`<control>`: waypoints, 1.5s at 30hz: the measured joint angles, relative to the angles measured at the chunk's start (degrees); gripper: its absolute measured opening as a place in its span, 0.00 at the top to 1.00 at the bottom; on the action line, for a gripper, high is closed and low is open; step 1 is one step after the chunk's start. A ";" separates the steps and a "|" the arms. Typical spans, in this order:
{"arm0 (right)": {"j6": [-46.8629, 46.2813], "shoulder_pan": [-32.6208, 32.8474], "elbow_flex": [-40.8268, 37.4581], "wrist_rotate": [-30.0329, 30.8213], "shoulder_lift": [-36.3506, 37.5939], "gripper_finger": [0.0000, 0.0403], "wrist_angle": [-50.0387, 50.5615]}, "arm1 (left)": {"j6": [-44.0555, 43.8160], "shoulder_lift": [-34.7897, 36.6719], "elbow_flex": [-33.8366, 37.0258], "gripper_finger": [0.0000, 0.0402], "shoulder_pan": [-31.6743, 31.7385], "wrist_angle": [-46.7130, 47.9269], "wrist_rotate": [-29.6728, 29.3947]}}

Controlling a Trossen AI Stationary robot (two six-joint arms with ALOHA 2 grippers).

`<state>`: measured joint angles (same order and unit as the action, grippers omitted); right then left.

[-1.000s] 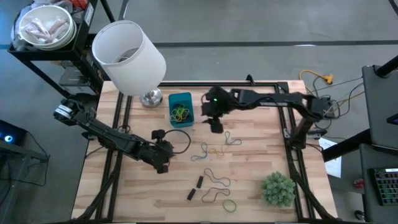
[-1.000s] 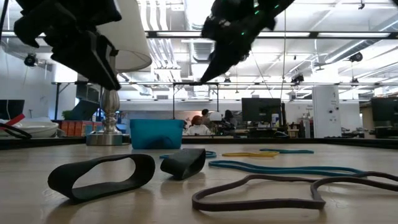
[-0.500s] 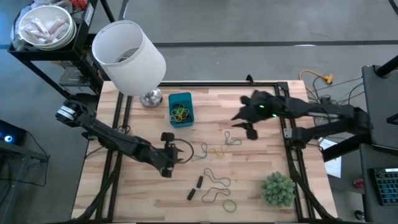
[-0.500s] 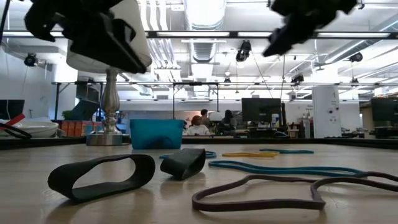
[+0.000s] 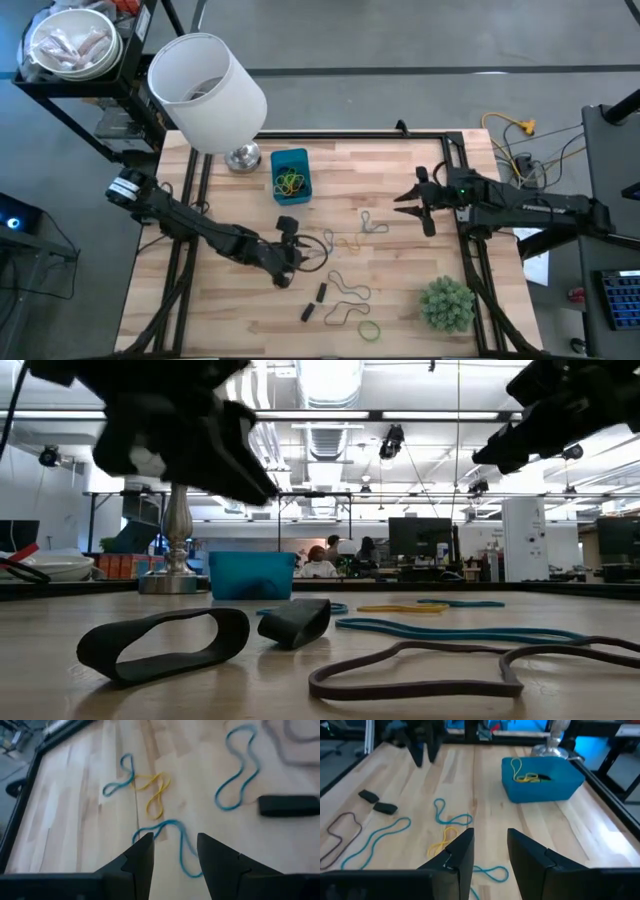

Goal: Pick and place rubber bands into bin
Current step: Put the middle blue rubber band into the blue bin

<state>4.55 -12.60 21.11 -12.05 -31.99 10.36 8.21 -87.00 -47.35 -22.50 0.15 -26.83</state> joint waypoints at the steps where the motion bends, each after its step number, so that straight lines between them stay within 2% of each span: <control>1: -0.10 0.00 -0.88 -0.06 0.72 0.72 -1.24 | -0.02 -0.77 0.00 0.66 0.55 0.32 0.00; 5: -0.13 0.00 -4.00 -0.70 1.88 0.72 -5.93 | -0.33 -3.50 -0.04 0.66 3.19 0.31 1.45; 13: -0.64 0.00 -5.69 -2.00 1.86 0.74 -9.48 | -8.53 -5.80 -0.55 0.66 8.31 0.27 13.29; 18: -1.59 0.22 -5.69 -2.12 1.79 0.75 -9.48 | -16.70 -8.94 -0.87 0.66 8.67 -0.61 13.25; 28: -1.64 0.37 -5.71 -3.41 1.12 0.76 -9.27 | -18.47 -15.57 -4.93 0.66 8.85 -4.13 13.05; 45: -1.57 0.37 -5.71 -3.45 0.90 0.78 -9.22 | -26.00 -18.66 -7.58 0.66 9.06 -0.04 14.78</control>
<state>2.98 -12.23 15.40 -15.50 -31.09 1.15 -17.80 -105.67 -54.94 -13.44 0.11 -12.05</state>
